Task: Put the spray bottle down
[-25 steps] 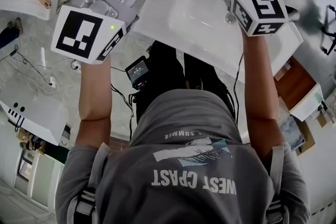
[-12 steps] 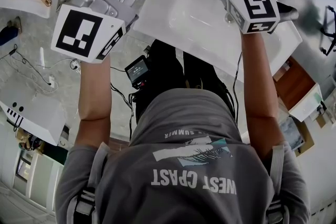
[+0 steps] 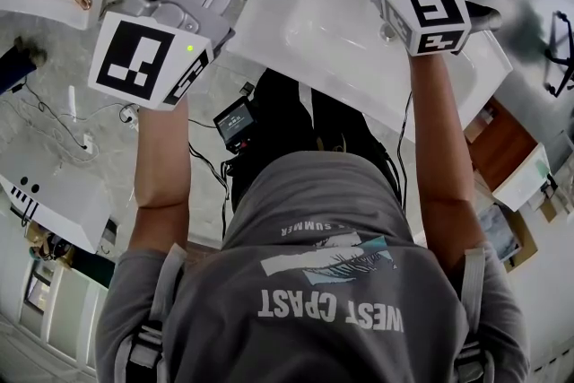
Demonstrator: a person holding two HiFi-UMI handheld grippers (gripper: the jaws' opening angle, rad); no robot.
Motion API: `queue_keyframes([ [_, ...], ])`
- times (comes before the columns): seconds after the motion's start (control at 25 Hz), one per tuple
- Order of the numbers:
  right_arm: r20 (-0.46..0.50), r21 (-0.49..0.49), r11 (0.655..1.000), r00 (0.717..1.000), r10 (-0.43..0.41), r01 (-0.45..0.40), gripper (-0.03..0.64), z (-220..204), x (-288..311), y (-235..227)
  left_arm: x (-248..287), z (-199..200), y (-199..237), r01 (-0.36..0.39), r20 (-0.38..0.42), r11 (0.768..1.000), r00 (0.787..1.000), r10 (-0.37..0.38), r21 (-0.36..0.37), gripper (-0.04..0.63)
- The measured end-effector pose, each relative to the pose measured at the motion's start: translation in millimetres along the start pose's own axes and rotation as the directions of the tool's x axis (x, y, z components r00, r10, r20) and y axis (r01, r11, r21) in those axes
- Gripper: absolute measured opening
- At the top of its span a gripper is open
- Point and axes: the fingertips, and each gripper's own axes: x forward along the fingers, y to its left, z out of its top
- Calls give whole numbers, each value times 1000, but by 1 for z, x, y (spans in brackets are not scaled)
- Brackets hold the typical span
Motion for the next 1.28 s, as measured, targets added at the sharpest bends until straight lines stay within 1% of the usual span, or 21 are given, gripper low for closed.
queue_keyframes([
  [0.28, 17, 2, 1000, 1000, 4, -4, 281, 9, -7, 1, -5, 8, -6, -1, 9, 1000, 1000, 1, 10, 3],
  [0.52, 37, -11, 1000, 999, 10, -10, 288, 25, -18, 4, -13, 22, -10, -10, 23, 1000, 1000, 10, 22, 3],
  [0.68, 61, -21, 1000, 998, 7, -6, 290, 43, -27, 4, -22, 34, -11, -24, 36, 999, 999, 23, 31, 3],
  [0.96, 135, -36, 999, 991, 1, 4, 277, 88, -54, 12, -47, 58, -22, -47, 67, 998, 997, 43, 51, 3],
  [1.04, 157, -40, 999, 988, -1, 7, 260, 101, -67, 17, -57, 65, -28, -54, 75, 997, 996, 49, 58, 3],
  [1.16, 188, -39, 999, 982, -1, 8, 210, 116, -87, 19, -67, 73, -36, -62, 84, 995, 995, 56, 72, 3],
  [1.2, 199, -36, 999, 980, 1, 7, 181, 120, -95, 18, -69, 75, -40, -64, 86, 995, 995, 57, 75, 3],
  [1.24, 209, -33, 999, 978, 4, 3, 138, 124, -103, 18, -70, 77, -43, -66, 88, 995, 994, 60, 77, 3],
  [1.28, 221, -31, 1000, 975, 10, -3, 79, 129, -111, 19, -73, 79, -46, -70, 91, 995, 994, 63, 78, 3],
])
